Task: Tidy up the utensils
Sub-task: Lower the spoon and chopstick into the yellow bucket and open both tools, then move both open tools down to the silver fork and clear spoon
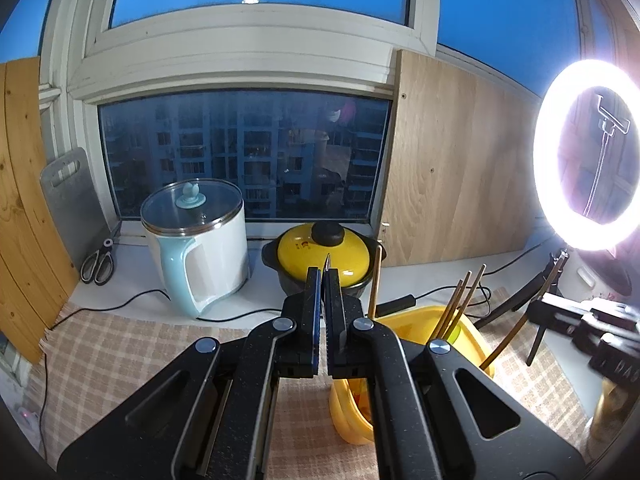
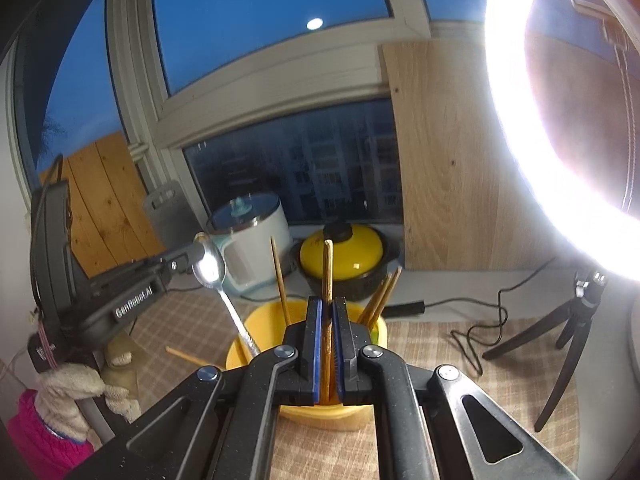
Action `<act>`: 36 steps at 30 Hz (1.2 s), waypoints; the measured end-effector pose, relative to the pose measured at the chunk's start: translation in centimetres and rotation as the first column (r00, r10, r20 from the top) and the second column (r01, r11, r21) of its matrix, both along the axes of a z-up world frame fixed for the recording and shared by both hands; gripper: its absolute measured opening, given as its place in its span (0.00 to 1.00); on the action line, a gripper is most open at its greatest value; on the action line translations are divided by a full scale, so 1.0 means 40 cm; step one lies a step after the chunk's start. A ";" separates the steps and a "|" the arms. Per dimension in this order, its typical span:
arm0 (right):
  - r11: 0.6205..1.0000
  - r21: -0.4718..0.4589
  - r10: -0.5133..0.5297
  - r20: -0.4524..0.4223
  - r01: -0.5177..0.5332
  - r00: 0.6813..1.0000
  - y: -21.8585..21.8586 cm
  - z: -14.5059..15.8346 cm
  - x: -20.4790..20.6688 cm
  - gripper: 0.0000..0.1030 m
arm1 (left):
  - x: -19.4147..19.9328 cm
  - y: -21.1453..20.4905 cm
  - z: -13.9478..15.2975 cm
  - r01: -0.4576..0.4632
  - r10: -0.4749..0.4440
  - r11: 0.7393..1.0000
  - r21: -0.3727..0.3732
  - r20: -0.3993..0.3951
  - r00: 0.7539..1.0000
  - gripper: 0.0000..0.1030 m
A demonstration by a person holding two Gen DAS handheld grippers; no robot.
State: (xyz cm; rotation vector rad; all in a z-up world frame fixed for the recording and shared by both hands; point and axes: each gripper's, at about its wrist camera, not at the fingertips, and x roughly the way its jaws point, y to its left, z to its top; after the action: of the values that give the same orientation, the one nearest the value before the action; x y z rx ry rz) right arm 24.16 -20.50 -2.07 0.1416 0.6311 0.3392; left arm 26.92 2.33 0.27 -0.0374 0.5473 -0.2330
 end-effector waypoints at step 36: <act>1.000 0.010 -0.007 -0.067 0.008 0.998 -0.019 -0.077 -0.044 0.65 | -0.048 0.005 0.001 0.000 0.000 1.000 -0.003 -0.007 1.000 0.49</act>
State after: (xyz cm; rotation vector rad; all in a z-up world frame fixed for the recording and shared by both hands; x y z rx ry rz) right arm 22.40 -21.28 -5.14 0.1652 0.6948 0.3314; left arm 24.99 2.54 0.30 -0.0407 0.5543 -0.2336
